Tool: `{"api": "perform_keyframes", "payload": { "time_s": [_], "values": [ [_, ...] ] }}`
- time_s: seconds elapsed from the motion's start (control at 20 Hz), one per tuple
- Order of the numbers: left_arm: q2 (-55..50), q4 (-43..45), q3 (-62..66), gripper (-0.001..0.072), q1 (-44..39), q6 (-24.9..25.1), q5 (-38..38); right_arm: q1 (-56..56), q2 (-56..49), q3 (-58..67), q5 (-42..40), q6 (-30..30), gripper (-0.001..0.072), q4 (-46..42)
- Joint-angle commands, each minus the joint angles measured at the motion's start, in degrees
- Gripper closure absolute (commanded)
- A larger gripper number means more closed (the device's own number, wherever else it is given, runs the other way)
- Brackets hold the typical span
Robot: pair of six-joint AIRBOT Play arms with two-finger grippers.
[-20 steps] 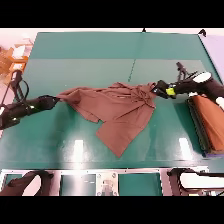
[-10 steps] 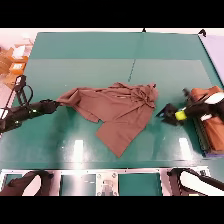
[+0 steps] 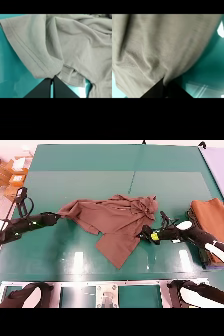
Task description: Fold the shirts.
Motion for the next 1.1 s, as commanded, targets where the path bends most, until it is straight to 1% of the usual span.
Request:
{"api": "perform_keyframes", "payload": {
  "time_s": [0.0, 0.15, 0.25, 0.45, 0.55, 0.65, 0.75, 0.85, 0.95, 1.05],
  "values": [
    [0.13, -0.04, 5.33, 0.0686, 0.00, -0.02, -2.69, 0.31, 1.73, 6.21, 4.61, -2.36, 0.0686, 1.14],
    [0.85, -0.07, 21.73, 0.0686, 0.00, -1.27, -9.11, -4.94, 9.92, 20.61, 15.41, -2.08, 0.0686, 0.74],
    [0.85, -0.07, 36.11, 0.0686, 0.00, -2.73, -13.68, -9.97, 17.18, 34.16, 19.37, -0.55, 0.0686, 0.63],
    [0.85, -0.04, 64.41, 0.0686, 0.00, -7.10, -16.55, -21.92, 27.04, 61.29, 19.89, -0.13, 0.0686, 0.55],
    [0.85, -0.02, 76.41, 0.0686, 0.00, -8.94, -17.00, -28.92, 29.53, 72.37, 19.87, 0.37, 0.0685, -0.37],
    [0.85, 0.44, 85.81, 0.0685, 0.00, -10.32, -17.44, -34.64, 30.14, 80.72, 19.87, 2.99, 0.0686, -3.96],
    [0.85, 2.05, 91.14, 0.0686, 0.00, -11.74, -17.94, -36.33, 30.12, 84.87, 19.34, 5.07, 0.0686, -5.92],
    [0.85, 6.75, 92.13, 0.0686, 0.00, -14.73, -19.23, -36.33, 29.81, 84.76, 18.08, 5.40, 0.0685, -5.97],
    [0.85, 13.18, 89.39, 0.0686, 0.00, -19.06, -22.38, -36.30, 28.13, 84.46, 18.86, 5.40, 0.0685, -6.25],
    [0.83, 14.10, 82.88, 0.0686, 0.00, -19.69, -26.14, -36.26, 25.99, 81.57, 20.68, 5.35, 0.0685, -4.79]
  ]
}}
